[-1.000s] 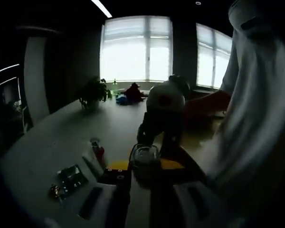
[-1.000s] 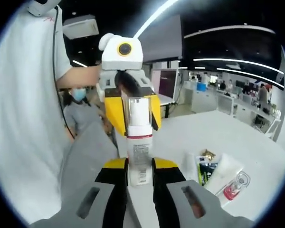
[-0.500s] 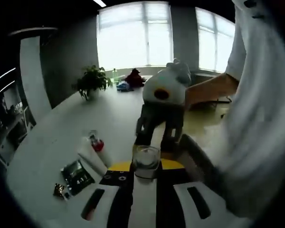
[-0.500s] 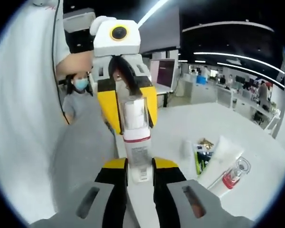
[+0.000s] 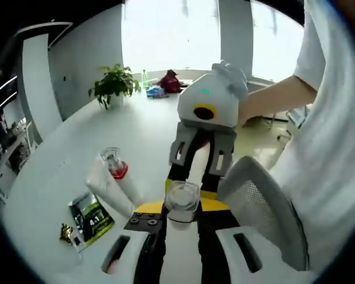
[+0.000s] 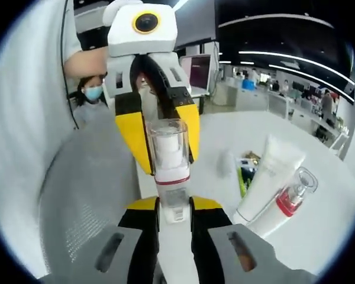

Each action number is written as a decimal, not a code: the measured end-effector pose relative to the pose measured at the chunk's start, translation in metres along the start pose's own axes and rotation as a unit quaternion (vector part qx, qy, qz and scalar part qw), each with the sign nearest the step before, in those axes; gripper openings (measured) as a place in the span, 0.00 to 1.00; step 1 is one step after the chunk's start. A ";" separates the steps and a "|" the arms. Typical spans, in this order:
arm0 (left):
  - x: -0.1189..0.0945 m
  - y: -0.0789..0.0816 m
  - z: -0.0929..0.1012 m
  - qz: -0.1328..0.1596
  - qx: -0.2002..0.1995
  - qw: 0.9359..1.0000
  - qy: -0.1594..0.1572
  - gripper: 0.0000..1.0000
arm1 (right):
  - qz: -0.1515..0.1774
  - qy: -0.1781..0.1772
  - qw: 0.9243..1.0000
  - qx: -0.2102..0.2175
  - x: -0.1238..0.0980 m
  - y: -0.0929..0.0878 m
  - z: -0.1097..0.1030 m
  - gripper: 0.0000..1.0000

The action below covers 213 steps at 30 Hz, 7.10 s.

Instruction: Arrange the skincare products in the storage area until every visible bottle or jar stands upright without overlapping.

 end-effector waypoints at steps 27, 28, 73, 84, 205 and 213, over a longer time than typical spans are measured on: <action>0.061 -0.039 -0.045 -0.002 -0.040 0.998 0.044 0.15 | -0.074 -0.027 0.995 0.055 0.023 -0.075 0.012 0.11; 0.062 -0.038 -0.047 0.003 -0.046 0.998 0.047 0.15 | -0.074 -0.027 0.995 0.058 0.023 -0.074 0.010 0.13; 0.061 -0.064 -0.063 -0.032 -0.072 0.992 0.100 0.29 | -0.128 -0.133 0.972 0.143 0.023 -0.078 -0.005 0.21; 0.086 -0.079 -0.056 -0.063 -0.080 0.991 0.087 0.07 | -0.138 -0.125 0.972 0.144 0.030 -0.080 -0.005 0.12; -0.058 -0.139 -0.048 0.043 -0.263 0.940 0.213 0.54 | -0.112 -0.211 0.948 0.210 -0.006 -0.013 -0.009 0.69; -0.093 -0.152 -0.041 0.074 -0.297 0.920 0.244 0.64 | -0.090 -0.217 0.944 0.232 -0.010 -0.003 -0.013 0.76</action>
Point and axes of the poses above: the point that each gripper's makers call its tool centre point, and the gripper's own axes: x roughly forward along the fingers, z roughly to its right, y roughly out of its top, the point moved 9 cm from there along -x, roughly backward along the fingers, and after that the axes turned 14 degrees about -x, right-handed, at the moved point
